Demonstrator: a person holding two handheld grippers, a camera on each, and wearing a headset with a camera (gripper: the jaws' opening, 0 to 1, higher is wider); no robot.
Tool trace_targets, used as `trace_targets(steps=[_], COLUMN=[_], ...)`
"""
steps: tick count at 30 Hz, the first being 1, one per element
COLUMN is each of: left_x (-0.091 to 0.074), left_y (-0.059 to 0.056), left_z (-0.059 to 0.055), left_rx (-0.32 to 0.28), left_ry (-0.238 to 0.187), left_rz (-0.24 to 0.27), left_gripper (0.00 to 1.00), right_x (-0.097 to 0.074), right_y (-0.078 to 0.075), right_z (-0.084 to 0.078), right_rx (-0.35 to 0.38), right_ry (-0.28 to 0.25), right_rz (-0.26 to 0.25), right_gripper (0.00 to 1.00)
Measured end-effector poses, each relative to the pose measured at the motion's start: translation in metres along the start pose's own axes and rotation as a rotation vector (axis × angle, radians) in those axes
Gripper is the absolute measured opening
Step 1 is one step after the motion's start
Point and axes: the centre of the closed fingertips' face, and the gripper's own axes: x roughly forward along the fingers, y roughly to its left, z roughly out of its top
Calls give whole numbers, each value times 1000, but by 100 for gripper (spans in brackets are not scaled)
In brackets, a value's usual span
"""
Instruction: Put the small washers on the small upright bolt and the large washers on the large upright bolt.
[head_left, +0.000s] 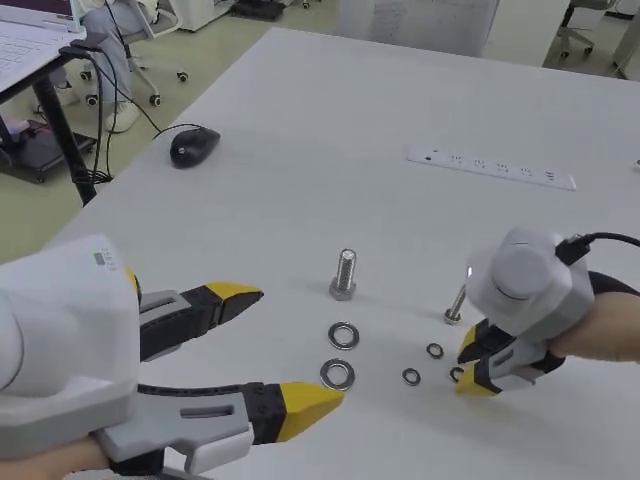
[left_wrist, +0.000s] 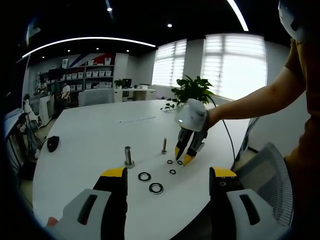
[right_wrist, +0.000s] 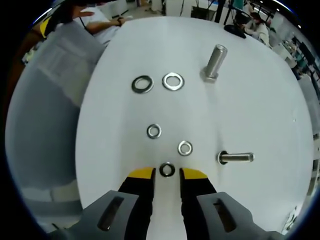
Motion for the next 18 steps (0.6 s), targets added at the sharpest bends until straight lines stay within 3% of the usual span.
trace_targets(steps=[14,18], left_x=[0,0], left_y=[-1,-2], left_z=[0,0], left_rx=[0,3], left_ry=[-1,2], left_rz=[3,0], left_gripper=[66,65], right_x=[1,1], right_y=[3,2], right_z=[0,0], right_rx=[-42,-22], right_ry=[24,16], right_rz=[-6,-5], right_gripper=[13,12])
